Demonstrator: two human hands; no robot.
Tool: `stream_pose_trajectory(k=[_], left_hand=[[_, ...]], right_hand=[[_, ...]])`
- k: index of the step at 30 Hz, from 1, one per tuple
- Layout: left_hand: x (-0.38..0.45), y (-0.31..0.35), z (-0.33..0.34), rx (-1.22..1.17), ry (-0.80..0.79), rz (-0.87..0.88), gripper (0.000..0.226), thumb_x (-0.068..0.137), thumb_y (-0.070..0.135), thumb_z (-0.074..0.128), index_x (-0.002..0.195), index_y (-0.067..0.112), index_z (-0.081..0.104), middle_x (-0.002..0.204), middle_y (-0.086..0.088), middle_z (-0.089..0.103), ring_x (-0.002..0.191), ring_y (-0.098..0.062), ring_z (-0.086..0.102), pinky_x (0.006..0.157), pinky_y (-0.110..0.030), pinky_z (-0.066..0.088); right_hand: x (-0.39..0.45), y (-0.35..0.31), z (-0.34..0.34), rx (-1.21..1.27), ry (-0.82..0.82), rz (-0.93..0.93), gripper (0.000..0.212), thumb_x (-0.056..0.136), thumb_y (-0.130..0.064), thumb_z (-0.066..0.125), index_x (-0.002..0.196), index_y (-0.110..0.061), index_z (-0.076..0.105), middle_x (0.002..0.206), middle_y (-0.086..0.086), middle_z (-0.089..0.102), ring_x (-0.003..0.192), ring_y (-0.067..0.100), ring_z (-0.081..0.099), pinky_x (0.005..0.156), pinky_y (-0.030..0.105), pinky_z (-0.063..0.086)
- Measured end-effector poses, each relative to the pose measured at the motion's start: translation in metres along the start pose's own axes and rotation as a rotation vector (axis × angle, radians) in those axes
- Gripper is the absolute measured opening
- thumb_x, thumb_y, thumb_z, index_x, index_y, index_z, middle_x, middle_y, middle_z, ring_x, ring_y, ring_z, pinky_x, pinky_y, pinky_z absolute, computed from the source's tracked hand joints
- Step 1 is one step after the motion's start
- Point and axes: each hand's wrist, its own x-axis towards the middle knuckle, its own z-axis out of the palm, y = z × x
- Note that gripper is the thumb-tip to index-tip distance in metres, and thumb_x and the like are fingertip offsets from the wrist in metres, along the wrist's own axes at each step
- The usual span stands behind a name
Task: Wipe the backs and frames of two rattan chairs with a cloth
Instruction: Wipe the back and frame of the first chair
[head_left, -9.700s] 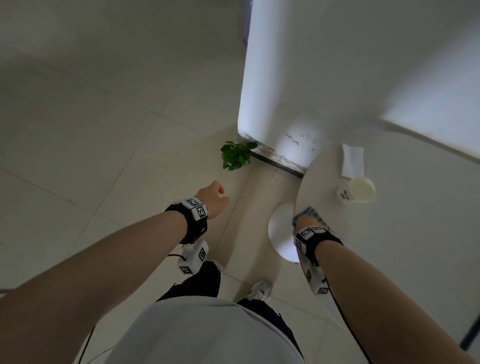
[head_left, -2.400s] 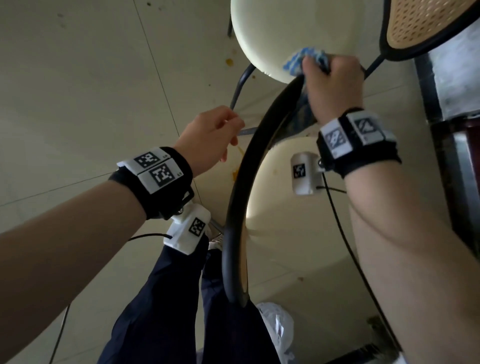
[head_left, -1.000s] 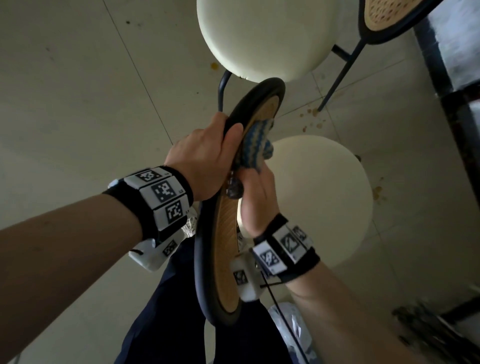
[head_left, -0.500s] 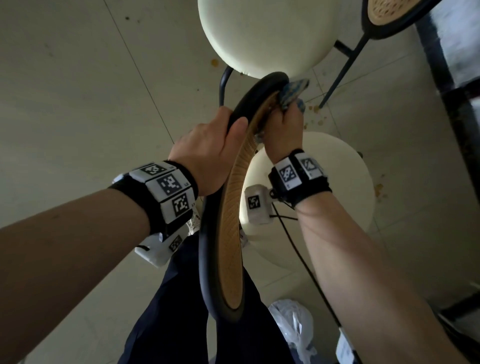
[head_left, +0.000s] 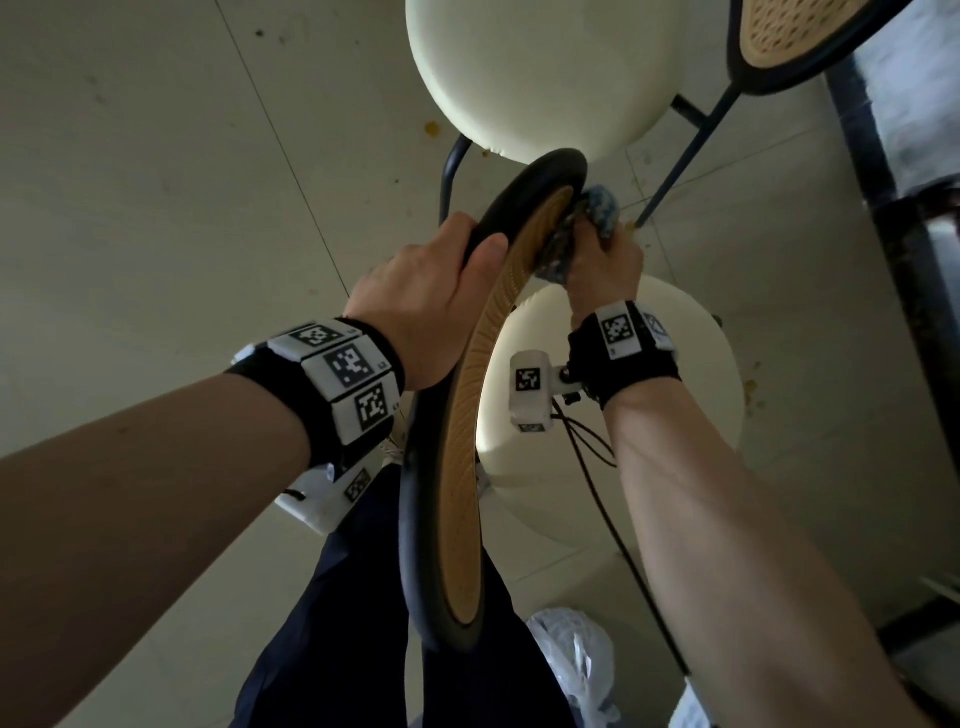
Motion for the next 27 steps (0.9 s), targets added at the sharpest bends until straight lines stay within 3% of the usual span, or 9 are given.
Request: stream_pose_trajectory(k=[3, 8, 12, 16, 18, 22, 25, 27], left_hand=[[0.0, 0.0, 0.0, 0.003, 0.01, 0.01, 0.04, 0.103, 0.057, 0.021, 0.101, 0.026, 0.045, 0.073, 0.003, 0.06, 0.062, -0.017, 0.059, 0.056, -0.031, 0.038], [0.001, -0.001, 0.0, -0.032, -0.005, 0.022, 0.043, 0.101, 0.06, 0.02, 0.103, 0.025, 0.046, 0.075, 0.002, 0.06, 0.064, -0.02, 0.06, 0.061, -0.037, 0.046], [0.0, 0.0, -0.001, -0.054, 0.001, 0.017, 0.046, 0.096, 0.063, 0.019, 0.098, 0.024, 0.043, 0.076, 0.0, 0.059, 0.069, -0.026, 0.058, 0.07, -0.046, 0.05], [0.0, 0.002, -0.003, -0.074, -0.009, 0.006, 0.049, 0.092, 0.065, 0.017, 0.099, 0.024, 0.043, 0.08, -0.003, 0.061, 0.072, -0.031, 0.06, 0.073, -0.05, 0.051], [0.0, 0.003, -0.004, -0.075, -0.009, 0.005, 0.047, 0.094, 0.063, 0.019, 0.099, 0.023, 0.043, 0.079, -0.003, 0.061, 0.072, -0.03, 0.06, 0.073, -0.05, 0.051], [-0.001, 0.002, -0.003, -0.046, -0.006, 0.008, 0.042, 0.099, 0.06, 0.02, 0.102, 0.025, 0.044, 0.076, 0.002, 0.06, 0.068, -0.023, 0.059, 0.068, -0.044, 0.051], [0.0, 0.001, -0.003, -0.057, -0.006, 0.007, 0.043, 0.099, 0.06, 0.02, 0.102, 0.025, 0.045, 0.074, 0.003, 0.06, 0.064, -0.021, 0.06, 0.064, -0.04, 0.05], [0.0, 0.0, -0.002, -0.058, -0.014, 0.005, 0.044, 0.101, 0.06, 0.02, 0.104, 0.025, 0.047, 0.075, 0.002, 0.061, 0.065, -0.021, 0.061, 0.065, -0.042, 0.052]], right_hand=[[-0.016, -0.017, -0.005, 0.113, 0.0, -0.064, 0.017, 0.093, -0.022, 0.061, 0.078, -0.029, 0.067, 0.086, -0.007, 0.071, 0.089, 0.014, 0.069, 0.081, 0.034, 0.058], [-0.061, -0.057, -0.004, 0.121, 0.02, -0.225, 0.014, 0.095, -0.024, 0.059, 0.084, -0.025, 0.066, 0.077, -0.012, 0.068, 0.072, -0.005, 0.065, 0.062, 0.012, 0.05], [-0.102, -0.057, -0.004, 0.061, -0.065, -0.266, 0.022, 0.099, -0.026, 0.053, 0.095, -0.008, 0.064, 0.083, 0.001, 0.068, 0.076, 0.005, 0.066, 0.064, 0.016, 0.052], [-0.12, -0.049, -0.006, -0.034, -0.138, -0.395, 0.009, 0.1, -0.022, 0.046, 0.098, -0.021, 0.054, 0.1, 0.015, 0.061, 0.089, 0.019, 0.06, 0.079, 0.025, 0.049], [-0.115, -0.047, -0.004, -0.099, -0.131, -0.446, 0.01, 0.101, -0.019, 0.043, 0.101, -0.016, 0.053, 0.103, 0.019, 0.058, 0.09, 0.021, 0.058, 0.08, 0.025, 0.047], [-0.087, -0.05, 0.002, -0.128, -0.039, -0.315, 0.019, 0.103, -0.024, 0.041, 0.096, -0.011, 0.054, 0.098, 0.014, 0.061, 0.088, 0.019, 0.06, 0.077, 0.029, 0.048], [-0.058, -0.051, 0.008, 0.017, 0.021, -0.187, 0.025, 0.103, -0.024, 0.043, 0.087, -0.014, 0.061, 0.079, -0.002, 0.062, 0.071, -0.005, 0.06, 0.064, 0.015, 0.049], [-0.038, -0.048, 0.013, 0.064, 0.053, -0.093, 0.028, 0.102, -0.026, 0.045, 0.079, -0.02, 0.06, 0.072, -0.007, 0.059, 0.061, -0.007, 0.056, 0.055, 0.009, 0.045]])
